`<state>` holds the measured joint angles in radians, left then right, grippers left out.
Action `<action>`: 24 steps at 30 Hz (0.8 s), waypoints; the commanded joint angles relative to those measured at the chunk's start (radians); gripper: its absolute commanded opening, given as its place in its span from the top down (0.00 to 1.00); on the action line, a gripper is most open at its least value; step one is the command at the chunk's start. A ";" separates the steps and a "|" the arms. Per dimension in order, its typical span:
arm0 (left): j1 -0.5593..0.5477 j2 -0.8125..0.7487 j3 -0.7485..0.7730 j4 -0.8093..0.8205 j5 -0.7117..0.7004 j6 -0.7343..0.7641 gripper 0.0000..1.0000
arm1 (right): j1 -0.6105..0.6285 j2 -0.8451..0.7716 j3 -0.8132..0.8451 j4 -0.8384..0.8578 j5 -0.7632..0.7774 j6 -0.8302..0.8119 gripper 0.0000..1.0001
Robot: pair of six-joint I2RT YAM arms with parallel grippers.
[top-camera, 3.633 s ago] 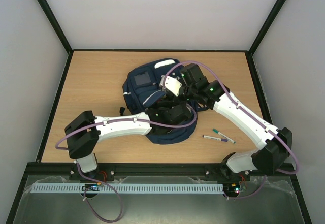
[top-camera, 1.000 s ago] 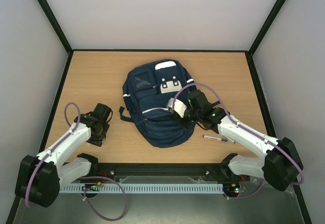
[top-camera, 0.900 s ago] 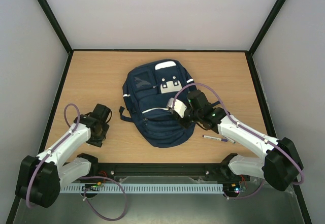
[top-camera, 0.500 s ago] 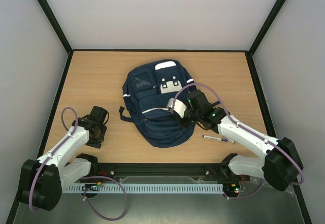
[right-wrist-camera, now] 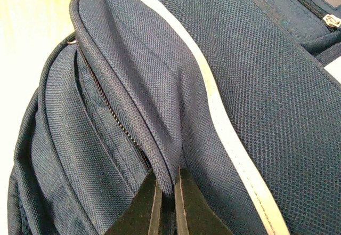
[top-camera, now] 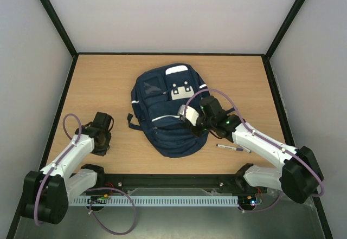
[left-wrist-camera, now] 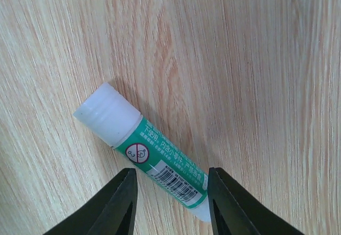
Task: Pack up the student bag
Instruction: Move the stationery to the center of the board.
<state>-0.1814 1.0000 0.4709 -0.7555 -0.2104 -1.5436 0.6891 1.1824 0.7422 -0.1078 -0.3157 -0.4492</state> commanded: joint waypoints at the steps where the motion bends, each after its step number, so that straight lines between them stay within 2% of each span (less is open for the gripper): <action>1: 0.018 0.011 -0.008 0.004 -0.017 0.020 0.59 | 0.006 0.006 -0.005 -0.041 -0.071 -0.004 0.96; 4: 0.037 0.030 -0.005 0.015 -0.012 0.039 0.49 | 0.006 0.006 -0.006 -0.041 -0.069 -0.005 0.96; 6: 0.053 0.044 -0.003 0.022 -0.008 0.055 0.48 | 0.006 0.006 -0.006 -0.041 -0.070 -0.006 0.96; 8: 0.072 0.057 -0.002 0.032 -0.005 0.076 0.54 | 0.006 0.005 -0.006 -0.043 -0.069 -0.007 0.96; 11: 0.091 0.062 -0.002 0.042 -0.017 0.099 0.72 | 0.005 0.005 -0.005 -0.043 -0.067 -0.008 0.96; 19: 0.120 0.024 -0.005 0.073 -0.041 0.177 0.83 | 0.005 0.008 -0.006 -0.043 -0.066 -0.009 0.96; 24: 0.120 0.040 -0.008 0.175 0.007 0.353 0.86 | 0.005 0.011 -0.006 -0.043 -0.068 -0.009 0.96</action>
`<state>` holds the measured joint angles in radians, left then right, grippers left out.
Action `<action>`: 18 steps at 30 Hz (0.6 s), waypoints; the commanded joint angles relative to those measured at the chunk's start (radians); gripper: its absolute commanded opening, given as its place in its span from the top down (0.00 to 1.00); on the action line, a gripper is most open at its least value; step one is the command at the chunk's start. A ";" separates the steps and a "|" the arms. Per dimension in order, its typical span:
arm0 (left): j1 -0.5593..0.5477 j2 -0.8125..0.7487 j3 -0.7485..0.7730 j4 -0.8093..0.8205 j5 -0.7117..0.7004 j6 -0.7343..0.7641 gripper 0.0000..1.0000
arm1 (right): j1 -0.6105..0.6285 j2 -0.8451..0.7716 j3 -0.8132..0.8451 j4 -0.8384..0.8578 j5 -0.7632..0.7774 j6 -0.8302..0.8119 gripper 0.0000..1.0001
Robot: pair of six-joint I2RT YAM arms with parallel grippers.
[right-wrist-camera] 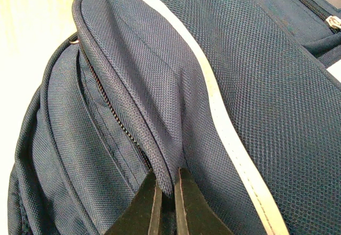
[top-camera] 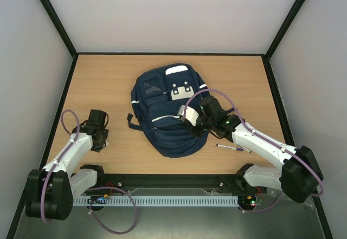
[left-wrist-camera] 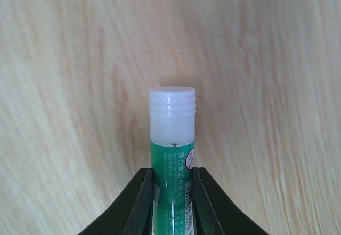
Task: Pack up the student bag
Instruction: Move the stationery to the center of the board.
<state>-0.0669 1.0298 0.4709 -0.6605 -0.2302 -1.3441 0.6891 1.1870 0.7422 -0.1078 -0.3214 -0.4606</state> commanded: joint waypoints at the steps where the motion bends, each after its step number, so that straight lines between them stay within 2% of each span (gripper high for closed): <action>1: 0.006 0.031 -0.005 0.101 0.051 0.224 0.88 | 0.005 0.006 -0.005 -0.043 -0.062 0.002 0.96; 5: -0.021 0.112 0.004 0.151 0.168 0.388 0.96 | 0.005 0.008 -0.006 -0.042 -0.061 0.002 0.96; 9: -0.153 0.157 0.032 0.140 0.216 0.469 0.95 | 0.005 0.008 -0.006 -0.043 -0.059 0.002 0.96; 12: -0.281 0.197 0.064 0.120 0.266 0.475 0.88 | 0.005 0.006 -0.006 -0.041 -0.054 0.003 0.96; 18: -0.540 0.251 0.116 0.030 0.184 0.386 0.85 | 0.006 0.004 -0.003 -0.044 -0.048 0.004 0.96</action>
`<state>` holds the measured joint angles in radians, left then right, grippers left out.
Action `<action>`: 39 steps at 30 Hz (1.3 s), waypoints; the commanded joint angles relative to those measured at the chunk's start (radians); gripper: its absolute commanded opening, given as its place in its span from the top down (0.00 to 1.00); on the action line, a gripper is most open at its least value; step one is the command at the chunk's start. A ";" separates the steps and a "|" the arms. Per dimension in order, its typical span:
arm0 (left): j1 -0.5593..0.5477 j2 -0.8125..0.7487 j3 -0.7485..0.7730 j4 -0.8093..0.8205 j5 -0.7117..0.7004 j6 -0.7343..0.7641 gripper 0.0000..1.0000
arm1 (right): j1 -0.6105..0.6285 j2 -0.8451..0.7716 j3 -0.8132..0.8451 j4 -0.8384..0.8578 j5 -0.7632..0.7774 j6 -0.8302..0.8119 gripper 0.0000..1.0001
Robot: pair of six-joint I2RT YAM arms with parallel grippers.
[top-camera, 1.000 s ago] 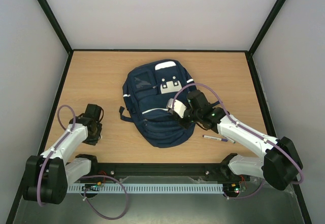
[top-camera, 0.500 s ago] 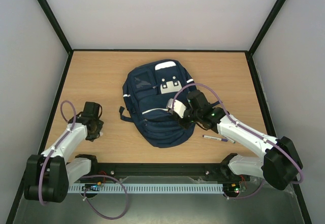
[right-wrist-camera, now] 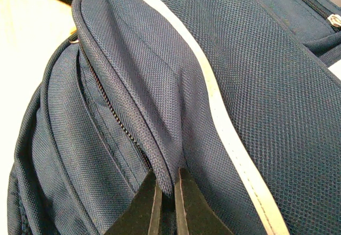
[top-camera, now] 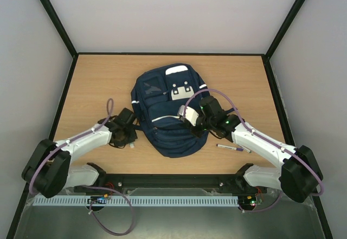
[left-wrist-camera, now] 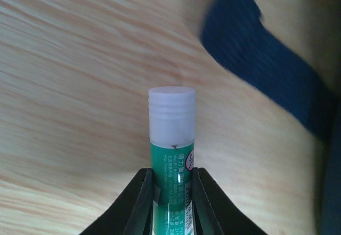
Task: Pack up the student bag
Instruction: Move the stationery to the center of the board, then pick up the stationery from the center of the board.
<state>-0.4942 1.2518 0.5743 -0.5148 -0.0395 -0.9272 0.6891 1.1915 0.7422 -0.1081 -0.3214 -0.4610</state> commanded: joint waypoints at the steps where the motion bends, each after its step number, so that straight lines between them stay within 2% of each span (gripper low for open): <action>1: -0.151 0.038 0.015 -0.142 -0.031 -0.047 0.84 | 0.006 -0.002 -0.003 -0.045 -0.048 0.003 0.96; 5: -0.280 0.055 -0.016 -0.183 -0.018 -0.097 0.81 | 0.005 -0.012 -0.003 -0.043 -0.047 0.004 0.96; 11: -0.461 0.082 -0.074 -0.066 0.097 -0.116 0.80 | 0.005 -0.006 -0.001 -0.045 -0.053 0.003 0.96; 16: -0.520 0.156 -0.035 -0.131 0.053 -0.146 0.58 | 0.005 -0.014 -0.001 -0.047 -0.049 0.004 0.96; 21: -0.633 0.189 -0.013 -0.155 0.038 -0.218 0.54 | 0.005 -0.025 -0.003 -0.045 -0.044 0.003 0.96; 29: -0.678 0.248 0.025 -0.240 -0.011 -0.253 0.57 | 0.005 -0.021 -0.003 -0.047 -0.052 0.002 0.96; 39: -0.686 0.269 0.068 -0.308 -0.048 -0.249 0.79 | 0.005 -0.027 -0.003 -0.047 -0.052 0.004 0.96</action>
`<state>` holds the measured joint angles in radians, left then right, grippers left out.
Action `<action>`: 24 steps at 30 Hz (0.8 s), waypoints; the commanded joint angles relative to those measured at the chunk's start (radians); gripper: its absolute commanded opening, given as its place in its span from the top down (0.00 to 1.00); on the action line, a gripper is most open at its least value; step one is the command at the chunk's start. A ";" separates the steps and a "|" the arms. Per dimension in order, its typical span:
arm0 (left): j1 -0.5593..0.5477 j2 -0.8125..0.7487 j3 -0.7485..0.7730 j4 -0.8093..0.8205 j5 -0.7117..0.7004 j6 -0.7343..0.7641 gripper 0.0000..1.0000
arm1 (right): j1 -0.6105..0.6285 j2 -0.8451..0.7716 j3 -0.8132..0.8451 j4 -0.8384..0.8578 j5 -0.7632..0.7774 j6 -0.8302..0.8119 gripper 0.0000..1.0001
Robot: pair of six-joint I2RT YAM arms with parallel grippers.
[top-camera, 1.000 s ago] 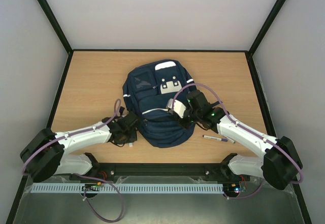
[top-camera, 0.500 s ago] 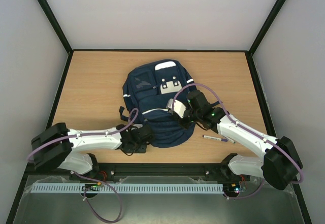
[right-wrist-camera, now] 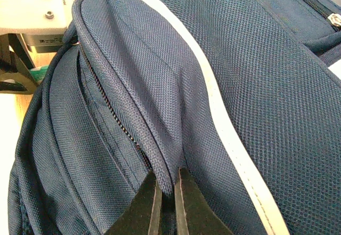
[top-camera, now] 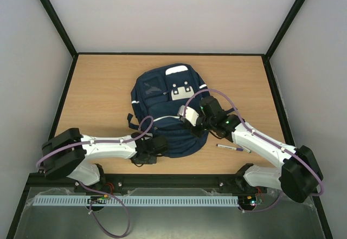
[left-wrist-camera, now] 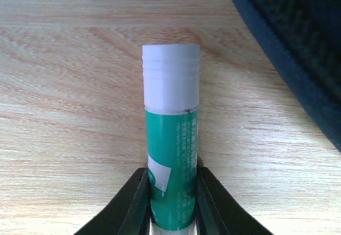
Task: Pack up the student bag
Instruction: Pick up the stationery from the center of the board.
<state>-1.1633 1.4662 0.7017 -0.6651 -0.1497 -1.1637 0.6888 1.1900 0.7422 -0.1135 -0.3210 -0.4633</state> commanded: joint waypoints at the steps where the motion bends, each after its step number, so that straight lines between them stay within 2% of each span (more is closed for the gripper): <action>1: -0.019 0.039 -0.055 -0.169 0.060 -0.013 0.82 | 0.006 -0.026 -0.003 -0.041 -0.052 0.006 0.96; 3: -0.021 -0.008 -0.036 -0.186 0.047 -0.010 0.91 | 0.006 -0.026 -0.003 -0.040 -0.056 0.009 0.97; 6: -0.029 -0.077 0.016 -0.213 0.010 0.005 0.98 | 0.006 -0.020 0.008 -0.043 -0.030 0.004 0.97; 12: -0.060 -0.205 0.205 -0.257 -0.097 0.188 0.98 | 0.006 -0.016 0.153 -0.130 0.034 -0.041 0.99; 15: -0.065 -0.259 0.283 -0.211 -0.151 0.326 0.98 | 0.005 0.016 0.229 -0.173 0.066 -0.075 0.99; 20: -0.065 -0.319 0.355 -0.056 -0.198 0.647 0.98 | 0.006 0.055 0.328 -0.225 0.076 -0.113 0.99; 24: -0.066 -0.329 0.365 0.047 -0.164 0.905 0.98 | 0.006 0.073 0.392 -0.267 0.073 -0.159 0.99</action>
<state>-1.2232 1.1446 1.0485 -0.7284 -0.3069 -0.5919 0.6891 1.2602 1.0378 -0.3393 -0.2245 -0.5686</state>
